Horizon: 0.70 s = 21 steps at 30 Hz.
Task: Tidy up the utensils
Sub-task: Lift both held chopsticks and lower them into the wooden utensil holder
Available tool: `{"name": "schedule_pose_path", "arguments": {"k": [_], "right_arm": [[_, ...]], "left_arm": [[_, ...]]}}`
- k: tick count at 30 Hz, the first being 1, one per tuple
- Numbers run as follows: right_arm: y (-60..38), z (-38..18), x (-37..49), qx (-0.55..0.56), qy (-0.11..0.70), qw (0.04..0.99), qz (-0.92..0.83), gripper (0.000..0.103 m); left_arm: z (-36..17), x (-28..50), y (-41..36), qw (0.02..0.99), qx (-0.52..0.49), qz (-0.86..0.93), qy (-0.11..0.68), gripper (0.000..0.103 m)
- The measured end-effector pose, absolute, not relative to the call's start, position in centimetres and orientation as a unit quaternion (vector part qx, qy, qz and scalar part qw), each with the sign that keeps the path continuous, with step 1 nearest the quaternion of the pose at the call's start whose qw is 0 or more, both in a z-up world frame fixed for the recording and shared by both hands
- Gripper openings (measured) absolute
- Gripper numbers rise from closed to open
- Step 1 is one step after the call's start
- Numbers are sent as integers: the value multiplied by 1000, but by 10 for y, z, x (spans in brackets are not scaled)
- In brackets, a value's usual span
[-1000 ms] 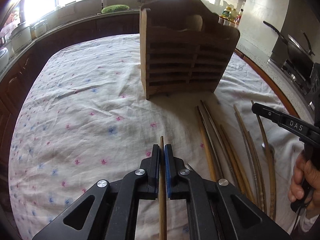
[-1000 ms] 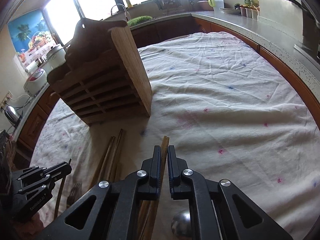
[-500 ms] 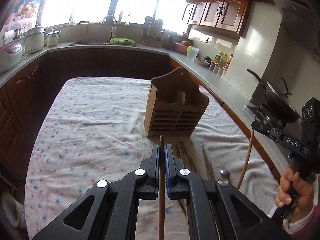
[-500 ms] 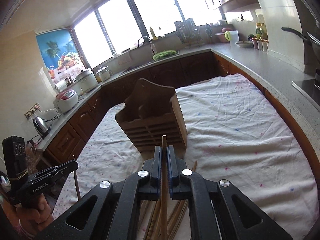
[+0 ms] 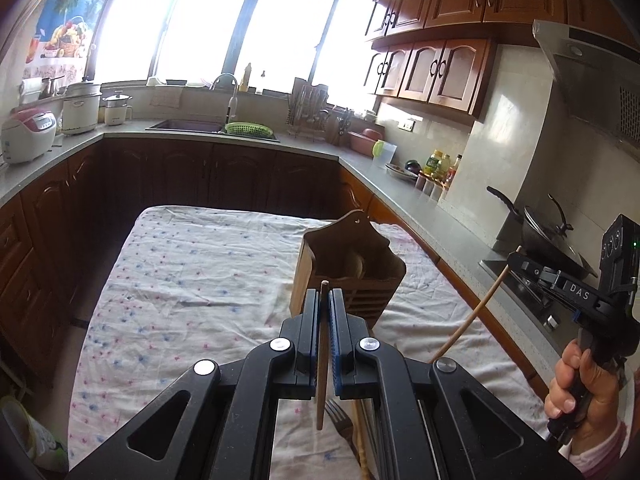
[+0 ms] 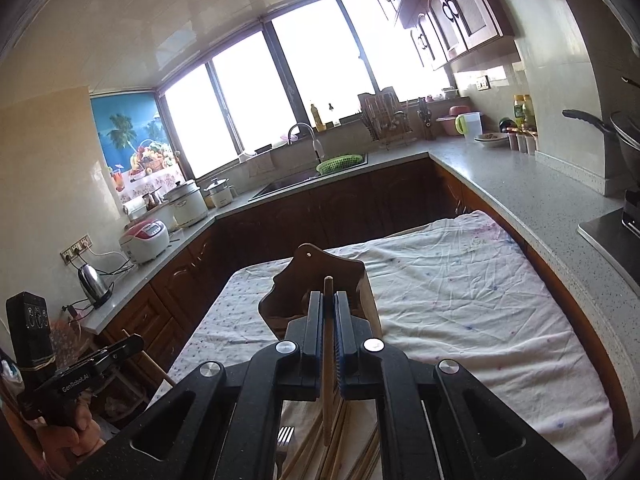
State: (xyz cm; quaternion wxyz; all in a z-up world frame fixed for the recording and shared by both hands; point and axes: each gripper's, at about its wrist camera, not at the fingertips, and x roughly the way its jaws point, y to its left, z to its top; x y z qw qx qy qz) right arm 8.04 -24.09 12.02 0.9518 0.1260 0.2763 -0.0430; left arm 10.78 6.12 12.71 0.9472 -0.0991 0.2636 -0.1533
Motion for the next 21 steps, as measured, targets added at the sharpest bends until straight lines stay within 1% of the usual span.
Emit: {"name": "schedule_pose_path", "arguments": {"k": [8, 15, 21], "right_arm": [[-247, 132, 89, 128, 256, 957, -45, 5], [-256, 160, 109, 118, 217, 967, -55, 5], [-270, 185, 140, 123, 178, 974, -67, 5]], "left_arm": [[147, 123, 59, 954, -100, -158, 233, 3], [176, 146, 59, 964, -97, -162, 188, 3], [183, 184, 57, 966, -113, -166, 165, 3]]}}
